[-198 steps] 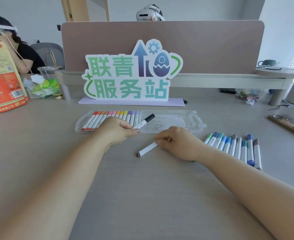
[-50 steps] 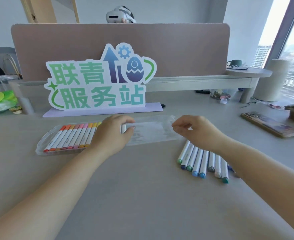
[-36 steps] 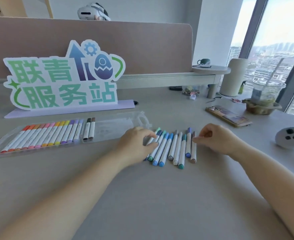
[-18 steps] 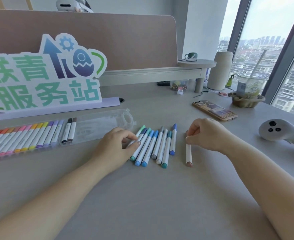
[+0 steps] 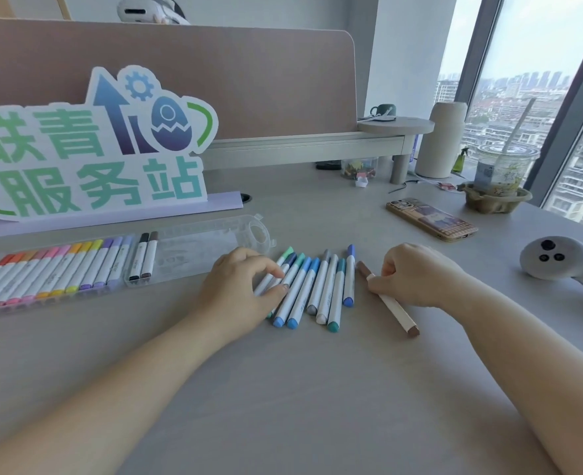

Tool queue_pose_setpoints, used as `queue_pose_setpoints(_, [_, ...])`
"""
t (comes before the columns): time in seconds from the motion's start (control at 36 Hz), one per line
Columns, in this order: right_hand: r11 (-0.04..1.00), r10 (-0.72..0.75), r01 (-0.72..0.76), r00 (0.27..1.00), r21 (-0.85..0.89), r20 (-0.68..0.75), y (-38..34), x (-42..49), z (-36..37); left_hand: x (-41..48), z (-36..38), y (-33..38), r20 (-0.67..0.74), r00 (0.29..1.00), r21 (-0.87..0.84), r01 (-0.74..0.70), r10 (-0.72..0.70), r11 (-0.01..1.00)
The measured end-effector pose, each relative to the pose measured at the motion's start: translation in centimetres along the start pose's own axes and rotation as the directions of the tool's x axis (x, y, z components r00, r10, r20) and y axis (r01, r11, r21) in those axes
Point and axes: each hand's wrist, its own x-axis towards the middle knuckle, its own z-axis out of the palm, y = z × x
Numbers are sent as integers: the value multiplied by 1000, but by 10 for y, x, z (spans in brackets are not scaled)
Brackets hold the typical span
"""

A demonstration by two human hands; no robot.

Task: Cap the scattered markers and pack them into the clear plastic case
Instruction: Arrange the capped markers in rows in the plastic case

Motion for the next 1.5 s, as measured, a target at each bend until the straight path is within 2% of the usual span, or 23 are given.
queue_pose_setpoints(0.22, [973,75,-54,994,226,-85,2,8,2,0,-5,-2,-8,1000,47,23,-23,999])
queue_pose_setpoints(0.53, [960,44,-10,993,281,-113,-2,5,1,4,-13,-16,19,992,8,127,-127,992])
queue_pose_setpoints(0.67, [963,33,2,992,268,-124,-2,5,1,1,-12,-6,17,998,-31,59,-59,998])
queue_pose_setpoints(0.83, [961,28,11,991,278,-134,-1,6,2,-3,0,8,115,991,3,-76,76,997])
queue_pose_setpoints(1.14, [934,64,-22,992,356,-105,6,12,2,-4,4,21,121,987,10,-107,105,994])
queue_pose_setpoints(1.28, [926,70,-23,991,376,-113,7,13,1,7,14,50,219,969,181,-153,111,971])
queue_pose_setpoints(1.5, [921,86,-32,989,387,-123,14,16,1,39,43,81,170,985,323,-73,19,944])
